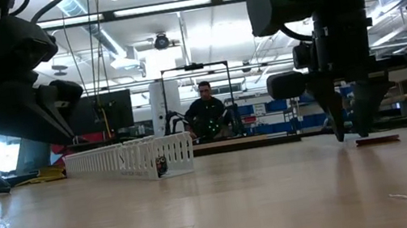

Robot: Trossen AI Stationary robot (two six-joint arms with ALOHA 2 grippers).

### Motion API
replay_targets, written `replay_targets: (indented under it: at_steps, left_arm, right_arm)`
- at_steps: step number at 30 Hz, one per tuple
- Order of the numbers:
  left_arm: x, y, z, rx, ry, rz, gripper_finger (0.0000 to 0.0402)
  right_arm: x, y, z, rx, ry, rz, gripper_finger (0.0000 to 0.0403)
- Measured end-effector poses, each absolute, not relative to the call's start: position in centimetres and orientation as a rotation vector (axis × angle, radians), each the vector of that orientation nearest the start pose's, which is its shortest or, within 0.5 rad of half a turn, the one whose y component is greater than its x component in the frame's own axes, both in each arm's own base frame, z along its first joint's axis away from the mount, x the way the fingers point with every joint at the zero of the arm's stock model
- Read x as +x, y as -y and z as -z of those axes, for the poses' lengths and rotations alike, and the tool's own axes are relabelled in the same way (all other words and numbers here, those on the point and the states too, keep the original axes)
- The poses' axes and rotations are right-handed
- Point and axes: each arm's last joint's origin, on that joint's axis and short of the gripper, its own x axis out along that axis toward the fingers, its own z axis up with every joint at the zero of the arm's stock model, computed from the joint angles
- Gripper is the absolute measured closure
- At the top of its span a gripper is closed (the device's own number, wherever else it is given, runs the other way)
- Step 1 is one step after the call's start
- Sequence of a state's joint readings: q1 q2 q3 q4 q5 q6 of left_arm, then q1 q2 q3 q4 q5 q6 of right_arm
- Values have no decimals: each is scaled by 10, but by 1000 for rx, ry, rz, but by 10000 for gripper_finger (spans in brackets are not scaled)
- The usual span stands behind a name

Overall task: Ziptie cables
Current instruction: Close the white cable duct

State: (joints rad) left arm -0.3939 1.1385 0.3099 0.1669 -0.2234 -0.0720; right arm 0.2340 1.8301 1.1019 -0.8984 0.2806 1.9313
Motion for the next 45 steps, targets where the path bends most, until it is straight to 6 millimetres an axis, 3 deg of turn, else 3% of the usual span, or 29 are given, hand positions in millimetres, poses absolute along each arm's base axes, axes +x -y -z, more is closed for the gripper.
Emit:
replay_targets:
  at_steps: [13,19,25,35,45]
  left_arm:
    - [182,69,-144,121,-637,137,401]
    - [182,69,-144,121,-638,137,401]
    - [182,69,-144,121,-638,137,401]
    - [182,69,-144,118,-639,137,401]
    - [182,69,-144,116,-642,135,401]
  right_arm:
    - [297,-64,-150,1090,-940,1366,192]
    - [294,-64,-173,1045,-939,1369,176]
    - [289,-59,-170,1073,-1049,1383,178]
    - [292,-55,-168,1066,-1032,1351,160]
    - [290,-55,-166,1076,-1027,1365,107]
